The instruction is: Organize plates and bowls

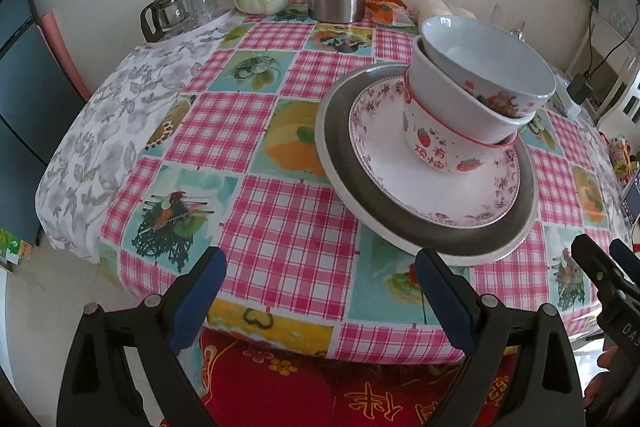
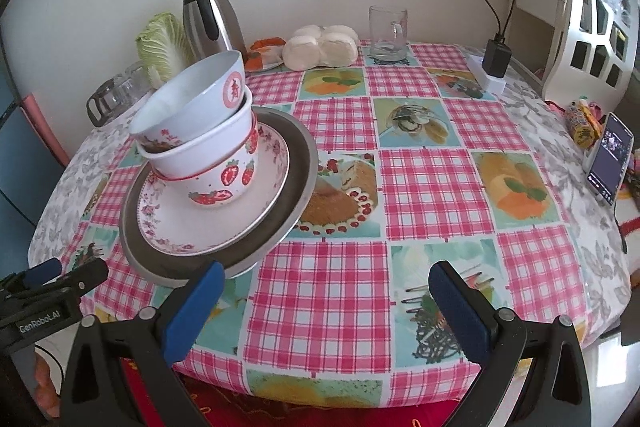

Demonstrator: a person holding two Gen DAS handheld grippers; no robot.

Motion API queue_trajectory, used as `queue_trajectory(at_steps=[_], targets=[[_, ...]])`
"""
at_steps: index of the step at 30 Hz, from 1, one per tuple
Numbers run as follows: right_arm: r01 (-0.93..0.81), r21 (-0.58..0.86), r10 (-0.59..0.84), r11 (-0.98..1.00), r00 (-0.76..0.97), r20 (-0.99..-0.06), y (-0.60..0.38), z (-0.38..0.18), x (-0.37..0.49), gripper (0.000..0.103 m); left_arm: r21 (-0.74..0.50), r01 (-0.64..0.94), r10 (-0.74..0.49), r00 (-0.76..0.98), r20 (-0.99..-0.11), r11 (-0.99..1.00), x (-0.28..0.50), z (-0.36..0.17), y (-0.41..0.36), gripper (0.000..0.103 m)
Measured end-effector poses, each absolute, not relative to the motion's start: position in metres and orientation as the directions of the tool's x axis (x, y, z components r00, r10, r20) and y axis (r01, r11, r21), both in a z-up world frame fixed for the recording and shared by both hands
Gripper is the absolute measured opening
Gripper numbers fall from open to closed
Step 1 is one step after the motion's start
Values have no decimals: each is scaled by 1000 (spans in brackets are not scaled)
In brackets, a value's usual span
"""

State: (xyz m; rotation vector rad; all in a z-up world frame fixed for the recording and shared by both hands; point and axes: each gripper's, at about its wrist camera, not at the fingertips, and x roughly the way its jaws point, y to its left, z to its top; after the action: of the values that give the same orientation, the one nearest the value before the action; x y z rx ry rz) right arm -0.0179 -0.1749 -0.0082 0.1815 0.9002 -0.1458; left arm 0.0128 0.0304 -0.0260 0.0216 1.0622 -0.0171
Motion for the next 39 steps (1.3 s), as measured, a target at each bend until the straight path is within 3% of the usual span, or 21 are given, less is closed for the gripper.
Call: queue_trajectory(at_steps=[39], targets=[[201, 61, -65, 978, 567, -821, -175, -19, -15, 103, -1, 44, -18, 401, -916, 999, 24, -44, 30, 95]])
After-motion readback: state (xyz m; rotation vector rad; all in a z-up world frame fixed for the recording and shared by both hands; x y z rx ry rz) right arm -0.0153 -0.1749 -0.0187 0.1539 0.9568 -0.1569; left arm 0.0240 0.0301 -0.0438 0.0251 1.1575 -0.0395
